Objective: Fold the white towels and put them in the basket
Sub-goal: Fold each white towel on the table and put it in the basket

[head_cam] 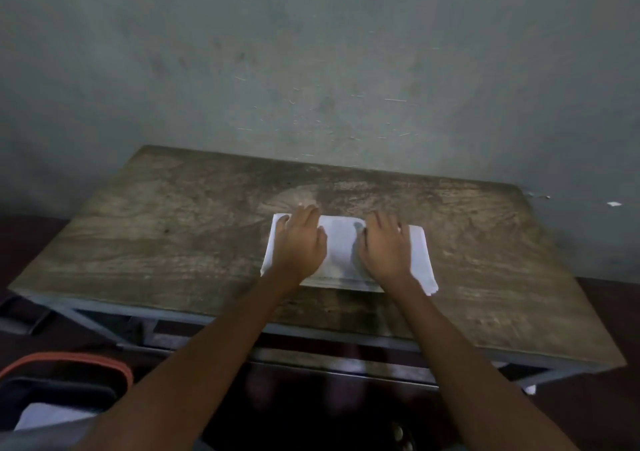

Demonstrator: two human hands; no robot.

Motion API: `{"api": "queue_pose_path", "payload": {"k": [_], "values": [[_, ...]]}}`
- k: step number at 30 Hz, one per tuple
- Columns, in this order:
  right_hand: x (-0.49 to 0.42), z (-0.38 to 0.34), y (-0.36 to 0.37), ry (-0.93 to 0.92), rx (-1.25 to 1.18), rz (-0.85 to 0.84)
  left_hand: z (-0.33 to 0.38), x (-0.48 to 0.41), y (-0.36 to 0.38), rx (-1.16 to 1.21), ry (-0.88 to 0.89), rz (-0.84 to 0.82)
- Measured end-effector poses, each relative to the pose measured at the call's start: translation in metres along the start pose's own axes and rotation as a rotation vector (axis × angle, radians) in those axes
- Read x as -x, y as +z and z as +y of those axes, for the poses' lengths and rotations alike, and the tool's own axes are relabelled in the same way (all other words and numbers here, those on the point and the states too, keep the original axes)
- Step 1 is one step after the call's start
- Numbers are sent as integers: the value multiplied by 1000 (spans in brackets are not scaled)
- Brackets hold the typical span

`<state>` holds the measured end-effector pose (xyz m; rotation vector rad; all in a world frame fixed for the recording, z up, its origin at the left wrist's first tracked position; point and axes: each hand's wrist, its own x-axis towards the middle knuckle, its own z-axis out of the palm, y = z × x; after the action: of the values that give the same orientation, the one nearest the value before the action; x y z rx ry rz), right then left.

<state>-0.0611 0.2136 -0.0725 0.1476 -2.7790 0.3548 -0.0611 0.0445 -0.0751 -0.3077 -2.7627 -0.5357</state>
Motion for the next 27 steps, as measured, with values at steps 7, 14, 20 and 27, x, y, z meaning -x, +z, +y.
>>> {"api": "queue_pose_path", "payload": {"k": [7,14,20,27], "values": [[-1,13,44,4,54,-355,-19,-1,41,-211,-47,-253],[13,69,28,135,54,-294,-38,3,35,-211,-131,-256],[28,98,17,230,5,-346,-51,11,26,-130,-187,-294],[26,103,3,236,-7,-360,-75,45,4,-75,-294,-249]]}}
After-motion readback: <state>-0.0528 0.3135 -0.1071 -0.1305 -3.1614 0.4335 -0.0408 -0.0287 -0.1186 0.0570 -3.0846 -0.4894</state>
